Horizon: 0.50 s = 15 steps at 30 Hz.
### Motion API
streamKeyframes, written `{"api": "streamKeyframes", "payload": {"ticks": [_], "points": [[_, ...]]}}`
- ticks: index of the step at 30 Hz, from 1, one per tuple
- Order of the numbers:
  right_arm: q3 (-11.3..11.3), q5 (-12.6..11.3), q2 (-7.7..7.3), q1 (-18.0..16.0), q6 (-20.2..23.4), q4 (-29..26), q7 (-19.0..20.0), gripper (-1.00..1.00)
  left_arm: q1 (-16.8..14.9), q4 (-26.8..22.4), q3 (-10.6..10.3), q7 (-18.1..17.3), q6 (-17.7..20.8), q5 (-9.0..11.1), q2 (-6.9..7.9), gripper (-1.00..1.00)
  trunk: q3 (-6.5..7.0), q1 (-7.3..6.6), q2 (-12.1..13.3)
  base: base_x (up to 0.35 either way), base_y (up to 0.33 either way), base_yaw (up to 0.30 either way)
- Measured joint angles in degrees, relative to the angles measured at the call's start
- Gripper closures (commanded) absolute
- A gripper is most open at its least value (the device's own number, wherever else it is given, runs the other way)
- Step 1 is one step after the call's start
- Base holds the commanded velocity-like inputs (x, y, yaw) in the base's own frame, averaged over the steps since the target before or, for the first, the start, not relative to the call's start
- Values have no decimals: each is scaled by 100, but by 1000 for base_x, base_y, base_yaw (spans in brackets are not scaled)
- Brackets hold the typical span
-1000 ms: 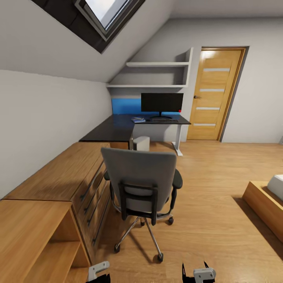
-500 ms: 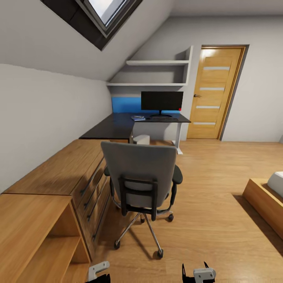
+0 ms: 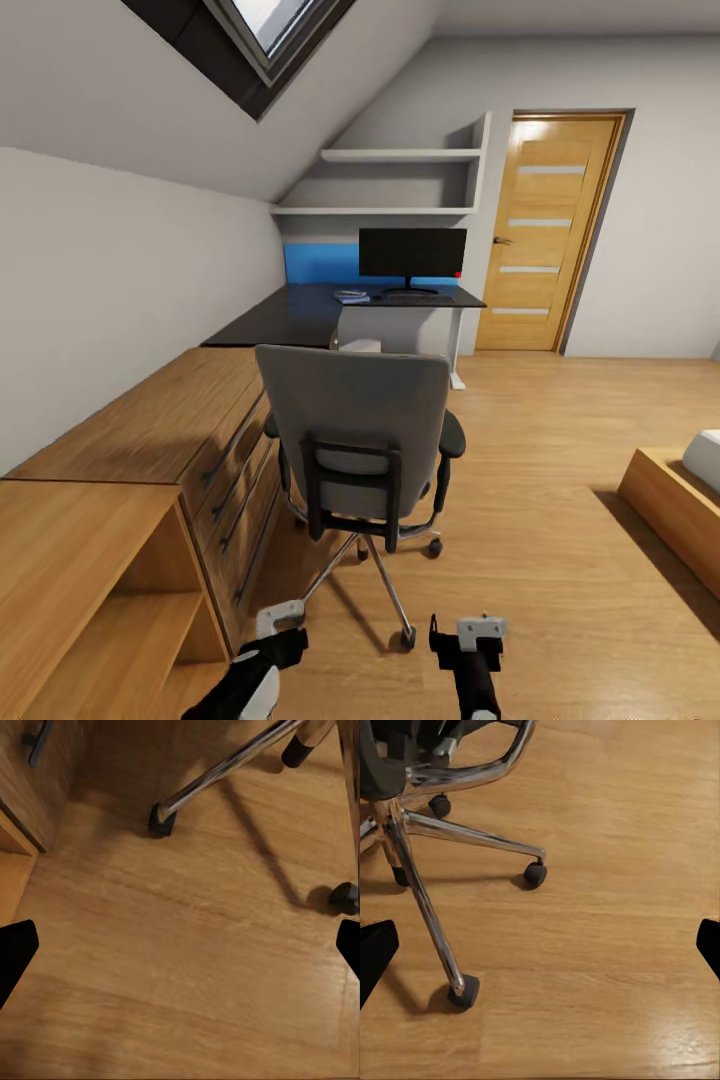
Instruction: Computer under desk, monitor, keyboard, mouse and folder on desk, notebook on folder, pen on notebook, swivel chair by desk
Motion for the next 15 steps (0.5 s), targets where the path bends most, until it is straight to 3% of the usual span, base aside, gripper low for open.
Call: {"api": "streamKeyframes", "payload": {"ticks": [2,6,12,15], "points": [[-33,-288,-1,-330,764,-143,9,-100,-322,-23,0,0,561,-160,-18,-100,-35,44,-80,0,0,0],[-53,-829,-2,-989,1870,-225,296,-100,-970,-34,1,-6,1011,-247,-21,-100,-107,132,-241,0,0,0],[-37,-1006,20,-1234,2373,-226,763,-100,-1219,80,3,-50,1065,-270,-28,-100,-216,264,-481,0,0,0],[-17,-1000,37,-1257,2400,-230,851,-100,-1243,273,10,-69,740,-277,12,-100,-270,330,-602,0,0,0]]}}
